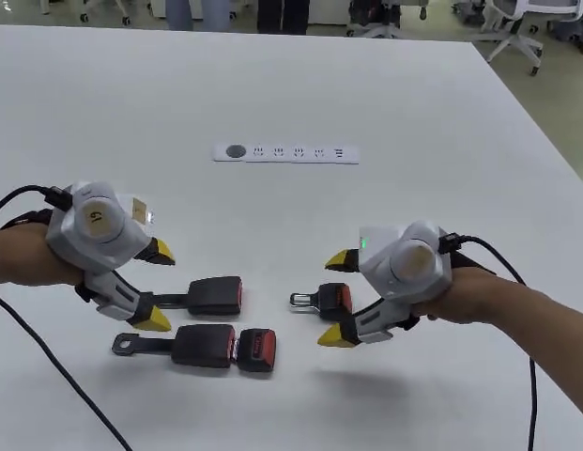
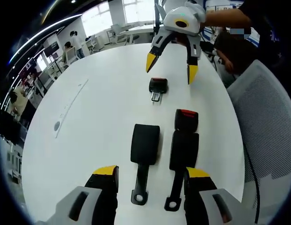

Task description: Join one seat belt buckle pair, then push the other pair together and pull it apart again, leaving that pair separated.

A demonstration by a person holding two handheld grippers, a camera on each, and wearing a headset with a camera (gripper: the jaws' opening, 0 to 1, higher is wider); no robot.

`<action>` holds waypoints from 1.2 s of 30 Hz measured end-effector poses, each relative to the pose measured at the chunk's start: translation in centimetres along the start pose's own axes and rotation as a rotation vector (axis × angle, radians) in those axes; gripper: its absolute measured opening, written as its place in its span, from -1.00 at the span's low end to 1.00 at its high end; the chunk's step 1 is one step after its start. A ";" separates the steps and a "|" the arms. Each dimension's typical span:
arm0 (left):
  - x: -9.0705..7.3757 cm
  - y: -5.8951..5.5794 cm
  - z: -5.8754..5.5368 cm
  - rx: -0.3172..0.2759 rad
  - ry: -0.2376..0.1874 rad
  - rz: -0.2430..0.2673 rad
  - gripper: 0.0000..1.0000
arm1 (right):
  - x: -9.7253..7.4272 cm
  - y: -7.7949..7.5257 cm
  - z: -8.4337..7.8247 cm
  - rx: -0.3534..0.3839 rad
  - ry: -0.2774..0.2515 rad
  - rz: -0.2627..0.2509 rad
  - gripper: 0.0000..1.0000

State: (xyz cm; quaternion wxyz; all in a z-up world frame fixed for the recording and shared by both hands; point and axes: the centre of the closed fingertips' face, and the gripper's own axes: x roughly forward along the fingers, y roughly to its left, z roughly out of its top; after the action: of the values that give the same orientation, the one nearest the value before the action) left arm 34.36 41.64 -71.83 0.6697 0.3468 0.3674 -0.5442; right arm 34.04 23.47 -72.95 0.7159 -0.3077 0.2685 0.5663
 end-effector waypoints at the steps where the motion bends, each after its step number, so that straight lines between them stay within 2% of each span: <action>1: 0.1 0.2 0.1 -0.001 -0.001 0.000 0.15 | -0.1 -0.2 -0.2 0.006 0.000 -0.003 0.23; 4: 0.4 0.9 0.0 0.001 0.001 -0.002 0.15 | -0.4 -0.7 -0.6 0.011 0.001 -0.009 0.22; 8: 0.9 1.0 0.7 0.002 0.003 -0.009 0.15 | -0.8 -1.5 -1.8 0.030 0.015 -0.022 0.20; 12: 2.0 1.7 0.2 0.005 0.010 -0.021 0.15 | -1.0 -1.8 -2.5 0.037 0.031 -0.024 0.19; 14: 2.0 1.9 0.5 0.009 0.016 -0.027 0.14 | -1.0 -2.0 -2.9 0.042 0.036 -0.023 0.17; 18: 2.6 1.8 0.5 0.021 0.028 -0.043 0.10 | -1.1 -2.1 -3.4 0.041 0.044 -0.019 0.13; 26: 4.2 2.1 -0.4 0.033 0.065 -0.071 -0.02 | -0.3 -2.5 -3.9 0.039 0.056 -0.004 0.01; 30: 4.6 1.7 -0.2 0.032 0.077 -0.088 -0.13 | 0.7 -2.3 -4.4 0.032 0.075 0.010 -0.06; 32: 4.7 1.1 -0.1 0.034 0.087 -0.103 -0.17 | 1.0 -2.1 -4.4 0.030 0.079 0.019 -0.09; 36: 5.1 1.3 -0.3 0.032 0.097 -0.110 -0.19 | 1.4 -2.2 -4.7 0.025 0.094 0.020 -0.17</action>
State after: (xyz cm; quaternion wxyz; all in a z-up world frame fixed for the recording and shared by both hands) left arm 36.29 39.67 -76.30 0.6147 0.3627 0.4092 -0.5685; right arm 36.32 20.49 -76.79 0.7007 -0.3224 0.3119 0.5548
